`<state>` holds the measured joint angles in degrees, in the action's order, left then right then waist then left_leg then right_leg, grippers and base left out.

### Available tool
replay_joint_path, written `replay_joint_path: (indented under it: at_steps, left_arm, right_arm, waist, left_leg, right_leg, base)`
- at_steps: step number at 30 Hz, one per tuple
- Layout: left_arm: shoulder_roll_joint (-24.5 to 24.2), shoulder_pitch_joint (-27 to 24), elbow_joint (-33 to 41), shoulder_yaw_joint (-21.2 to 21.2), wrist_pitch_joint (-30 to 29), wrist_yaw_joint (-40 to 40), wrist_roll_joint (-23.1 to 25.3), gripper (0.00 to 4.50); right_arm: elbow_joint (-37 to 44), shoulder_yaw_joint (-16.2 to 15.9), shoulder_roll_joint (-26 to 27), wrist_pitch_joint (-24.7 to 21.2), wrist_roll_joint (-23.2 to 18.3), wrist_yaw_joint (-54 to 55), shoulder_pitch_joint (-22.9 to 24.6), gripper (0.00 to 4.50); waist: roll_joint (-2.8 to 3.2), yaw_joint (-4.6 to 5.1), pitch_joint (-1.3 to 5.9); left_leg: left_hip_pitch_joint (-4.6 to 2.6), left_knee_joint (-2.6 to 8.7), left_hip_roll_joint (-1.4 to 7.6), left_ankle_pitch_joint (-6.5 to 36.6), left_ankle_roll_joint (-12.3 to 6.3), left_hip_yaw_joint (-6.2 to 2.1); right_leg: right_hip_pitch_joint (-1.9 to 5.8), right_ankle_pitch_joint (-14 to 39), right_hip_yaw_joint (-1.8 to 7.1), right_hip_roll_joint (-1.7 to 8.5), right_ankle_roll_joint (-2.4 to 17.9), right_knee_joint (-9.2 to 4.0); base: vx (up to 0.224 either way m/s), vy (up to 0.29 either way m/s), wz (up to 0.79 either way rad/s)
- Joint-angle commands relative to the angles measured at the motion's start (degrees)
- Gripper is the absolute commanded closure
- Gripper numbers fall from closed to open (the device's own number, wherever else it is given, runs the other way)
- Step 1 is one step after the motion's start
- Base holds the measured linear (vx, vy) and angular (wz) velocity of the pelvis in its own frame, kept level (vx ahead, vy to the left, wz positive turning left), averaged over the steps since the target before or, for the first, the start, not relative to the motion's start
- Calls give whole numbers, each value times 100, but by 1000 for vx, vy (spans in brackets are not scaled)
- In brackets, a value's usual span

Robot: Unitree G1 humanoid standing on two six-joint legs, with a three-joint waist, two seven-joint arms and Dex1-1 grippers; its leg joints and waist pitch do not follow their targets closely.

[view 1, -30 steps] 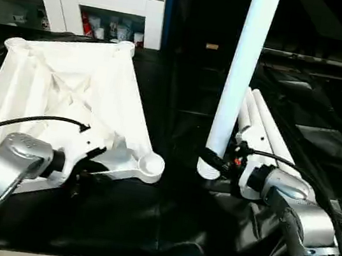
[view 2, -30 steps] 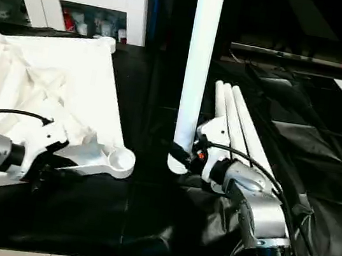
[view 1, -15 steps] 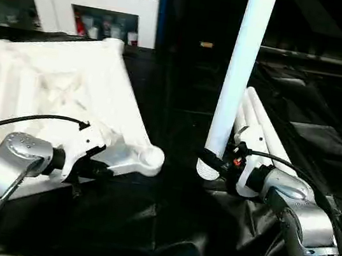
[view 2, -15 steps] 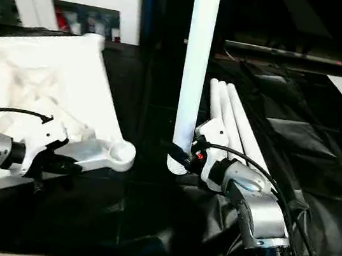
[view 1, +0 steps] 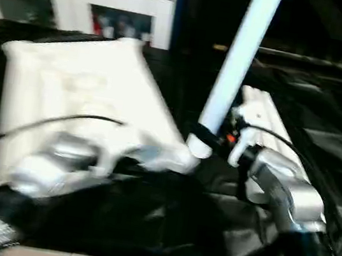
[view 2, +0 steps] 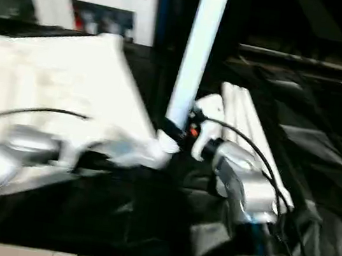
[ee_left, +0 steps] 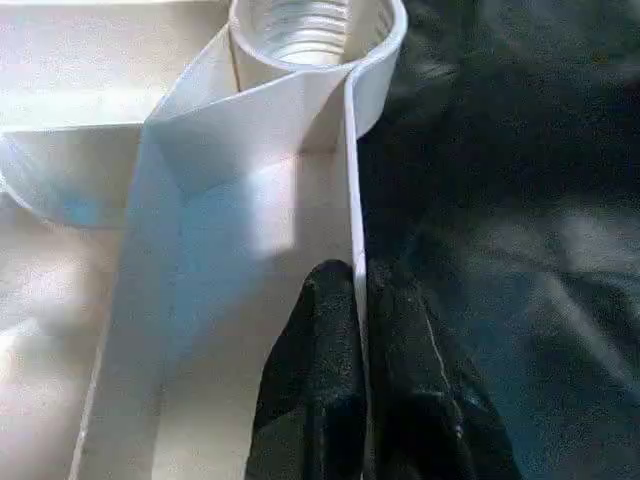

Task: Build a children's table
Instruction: Insert table leg to table base

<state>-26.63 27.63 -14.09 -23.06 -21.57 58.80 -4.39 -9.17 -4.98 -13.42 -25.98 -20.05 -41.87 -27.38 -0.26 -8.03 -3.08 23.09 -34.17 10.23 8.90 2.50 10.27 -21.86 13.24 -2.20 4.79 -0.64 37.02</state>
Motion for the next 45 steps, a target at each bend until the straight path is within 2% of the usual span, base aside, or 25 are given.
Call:
replay_joint_path:
  at_steps: [1, 3, 6, 11, 13, 19, 25, 30, 31, 33, 35, 41, 45]
  left_arm:
    - [134, 126, -142, -16, 327, 94, -83, 450]
    - [147, 242, -368, 48, 479, 27, -8, 450]
    - [155, 271, -432, 104, 505, 49, -11, 450]
    - [87, 270, -584, 261, 619, 61, -17, 450]
    - [139, 247, -651, 436, 674, 60, -176, 450]
    - [191, 117, -716, 587, 831, 145, -337, 450]
    - [204, 9, -699, 610, 887, 172, -292, 450]
    - [233, -24, -720, 655, 959, 158, -223, 450]
    - [221, -25, -722, 634, 986, 149, -188, 450]
    - [206, -27, -718, 607, 989, 153, -157, 450]
    - [171, -29, -709, 541, 1003, 167, -79, 450]
    - [136, 41, -726, 470, 1088, 220, 35, 450]
    - [110, 82, -744, 458, 1106, 275, 67, 450]
  right_arm:
    - [31, -25, -100, -162, -4, -60, -71, 261]
    - [-93, -154, -185, -147, 154, -80, -53, 261]
    - [-161, -165, -197, -106, 188, -107, -47, 261]
    - [-166, -4, -227, -171, 103, -68, -79, 261]
    - [-118, 82, -292, -213, 11, -79, -77, 261]
    - [-407, 194, -289, 51, 120, -3, -84, 261]
    - [-703, 262, -172, 231, 117, 89, -91, 261]
    - [-817, 211, -19, 257, 97, 64, -62, 261]
    - [-833, 190, 9, 279, 104, 65, -62, 261]
    - [-843, 172, 33, 287, 109, 60, -69, 261]
    - [-882, 134, 77, 305, 129, 44, -96, 261]
    - [-1286, -2, 22, 419, 408, 5, -285, 261]
    - [-1606, 33, 47, 544, 464, 7, -439, 261]
  waist:
    - [-58, 69, 384]
    - [-69, 64, 379]
    - [-83, 80, 379]
    - [-88, 143, 378]
    - [-95, 155, 376]
    - [-87, 179, 387]
    - [-91, 190, 388]
    - [-98, 191, 374]
    - [-127, 196, 375]
    - [-106, 195, 375]
    - [-111, 200, 371]
    - [-137, 208, 365]
    - [-134, 211, 365]
  left_leg:
    - [-206, 442, 270, 1171, 159, -73]
    - [-203, 440, 262, 1180, 176, -70]
    - [-190, 440, 264, 1214, 198, -72]
    - [-178, 436, 266, 1126, 109, -73]
    - [-178, 434, 263, 1119, 88, -69]
    - [-165, 416, 260, 1009, 29, -66]
    - [-176, 409, 264, 1000, -28, -55]
    - [-176, 423, 271, 1074, -19, -57]
    - [-174, 424, 271, 1074, -26, -53]
    - [-179, 427, 275, 1080, -21, -57]
    - [-177, 431, 275, 1066, -30, -58]
    - [-179, 437, 276, 1085, 11, -55]
    - [-178, 440, 278, 1111, 26, -58]
  right_leg:
    - [138, 659, 216, 342, 984, -472]
    - [135, 770, 215, 347, 933, -482]
    - [136, 931, 218, 373, 915, -493]
    - [135, 823, 207, 362, 986, -480]
    - [142, 855, 203, 364, 1005, -485]
    - [149, 674, 202, 362, 1072, -470]
    - [142, 584, 200, 356, 1172, -463]
    - [142, 748, 206, 365, 1144, -477]
    - [142, 763, 205, 366, 1133, -483]
    - [134, 785, 204, 366, 1120, -478]
    - [134, 782, 205, 363, 1112, -477]
    - [126, 879, 203, 369, 1105, -478]
    - [130, 891, 204, 374, 1107, -481]
  base:
    - [0, 0, 0]
    - [0, 0, 0]
    - [0, 0, 0]
    - [0, 0, 0]
    - [0, 0, 0]
    - [0, 0, 0]
    - [0, 0, 0]
    - [0, 0, 0]
    - [0, 0, 0]
    - [0, 0, 0]
    - [0, 0, 0]
    - [0, 0, 0]
    - [0, 0, 0]
